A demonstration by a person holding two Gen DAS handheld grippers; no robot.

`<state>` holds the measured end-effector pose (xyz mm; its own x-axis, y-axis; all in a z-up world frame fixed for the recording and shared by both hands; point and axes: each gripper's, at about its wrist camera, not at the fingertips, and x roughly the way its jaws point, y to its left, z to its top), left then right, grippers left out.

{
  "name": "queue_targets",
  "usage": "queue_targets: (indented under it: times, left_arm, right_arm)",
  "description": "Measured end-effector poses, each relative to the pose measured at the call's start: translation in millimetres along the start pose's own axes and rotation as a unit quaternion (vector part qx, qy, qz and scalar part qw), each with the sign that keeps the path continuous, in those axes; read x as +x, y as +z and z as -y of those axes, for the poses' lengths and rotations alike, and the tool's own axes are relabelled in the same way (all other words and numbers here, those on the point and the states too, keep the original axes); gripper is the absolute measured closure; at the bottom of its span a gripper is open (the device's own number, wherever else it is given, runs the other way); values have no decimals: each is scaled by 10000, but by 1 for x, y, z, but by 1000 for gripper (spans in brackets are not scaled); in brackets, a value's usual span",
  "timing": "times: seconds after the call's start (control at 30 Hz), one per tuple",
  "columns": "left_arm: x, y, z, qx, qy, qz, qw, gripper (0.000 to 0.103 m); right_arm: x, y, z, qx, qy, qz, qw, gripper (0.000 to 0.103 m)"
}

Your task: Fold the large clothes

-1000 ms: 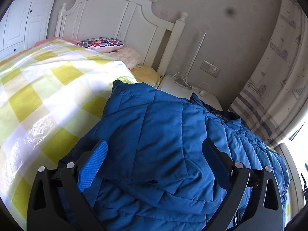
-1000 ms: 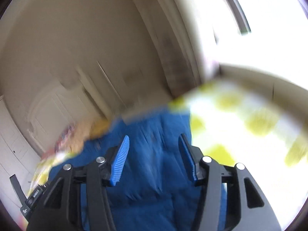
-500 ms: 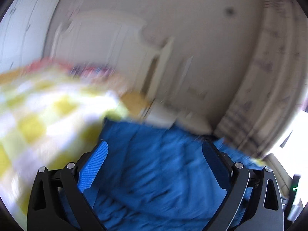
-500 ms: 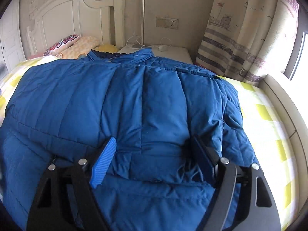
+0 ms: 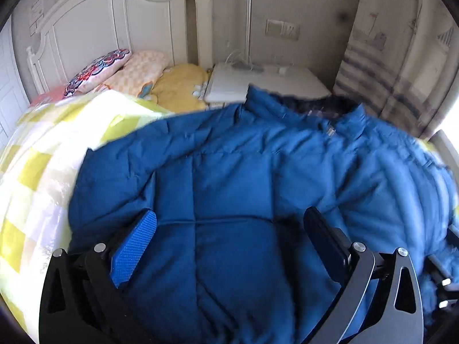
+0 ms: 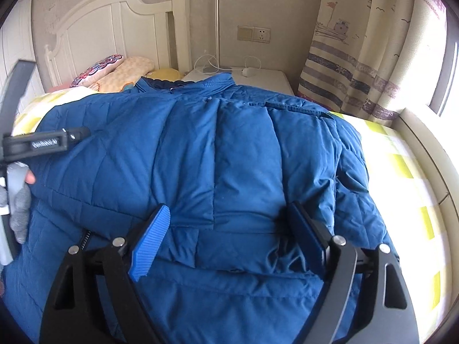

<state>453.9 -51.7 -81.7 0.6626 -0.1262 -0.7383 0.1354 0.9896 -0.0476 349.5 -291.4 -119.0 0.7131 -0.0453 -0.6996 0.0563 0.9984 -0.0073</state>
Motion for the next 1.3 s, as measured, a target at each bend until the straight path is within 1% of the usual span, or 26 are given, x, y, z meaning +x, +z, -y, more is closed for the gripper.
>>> queue_targets:
  times: [0.03,0.07,0.13,0.2,0.23,0.27,0.3,0.37,0.43,0.5,0.53,0.6,0.63,0.7,0.73,0.77,0.83,0.9,1.0,1.03,1.07,1.13,1.17,1.2,1.23,1.3]
  left_arm:
    - [-9,8,0,-72,-173,177,9997,5]
    - [-16,15,0,-95,-228,313,9992,5]
    - [-13,29,0,-130,-214,380,9990,5]
    - [19,47,-6,-309,-254,-89,9992,5]
    - [43,50,-12,-396,-192,-506,9977,5]
    - [57,49,-14,-436,-241,-722,9961,4]
    - [59,47,-13,-362,-202,-531,9977,4]
    - [56,44,-4,-153,4,-417,9990,4]
    - [44,39,-1,-45,81,-288,9995,5]
    - [14,29,-6,-295,6,65,9995,5]
    - [-8,19,-13,-450,-43,358,9983,5]
    - [-30,1,-22,-635,236,576,9960,5]
    - [-33,-6,-27,-695,346,505,9957,5]
    - [-17,-24,-32,-568,383,-162,9975,5]
    - [-13,-34,-25,-201,518,-131,9984,4]
    - [-14,-40,-20,-29,617,16,9981,4]
    - [-15,-41,-16,29,708,62,9975,4]
    - [-14,-40,-20,-64,621,27,9980,4]
    - [-13,-41,-21,-185,528,58,9984,4]
    - [-14,-40,-20,-165,556,66,9983,4]
    - [-10,-42,-19,-163,560,64,9983,4]
    - [-12,-41,-22,-190,524,78,9984,4]
    - [-13,-43,-22,-200,513,88,9984,4]
    - [-14,-43,-23,-208,500,100,9985,4]
    - [-13,-43,-23,-216,493,103,9985,4]
    - [-14,-44,-24,-219,485,105,9985,4]
  right_arm:
    - [0,0,0,3,5,-1,10000,20]
    - [1,0,0,5,10,0,10000,20]
    - [0,0,1,10,14,-2,10000,20]
    - [0,0,1,20,21,-3,10000,20]
    - [0,0,1,25,28,-2,10000,19]
    - [0,0,2,31,56,5,10000,19]
    - [1,0,2,25,114,15,9999,19]
    - [3,0,4,29,135,8,9999,19]
    - [4,0,4,54,148,0,9999,19]
    - [5,0,5,75,162,-2,9998,19]
    - [5,0,4,81,166,-1,9998,19]
    - [4,0,5,81,169,0,9998,19]
    - [4,0,5,88,176,5,9998,19]
    - [4,0,5,89,175,7,9998,19]
    - [4,0,5,74,167,2,9998,19]
    - [4,0,6,72,164,2,9998,19]
    - [3,-1,4,52,125,14,9999,19]
    - [2,0,4,15,82,17,10000,19]
    - [0,-1,-2,-84,-63,88,9999,19]
    - [-5,-2,-5,-111,-214,218,9995,20]
    - [-15,-4,-7,-54,-539,524,9972,21]
    - [-37,-9,-9,63,-803,1173,9898,19]
    - [-44,-11,-13,42,-900,1375,9864,18]
    - [-45,-11,-17,-14,-1055,1457,9837,17]
    - [-44,-11,-19,-44,-1133,1427,9833,12]
    - [-32,-7,-17,-44,-1185,1089,9870,6]
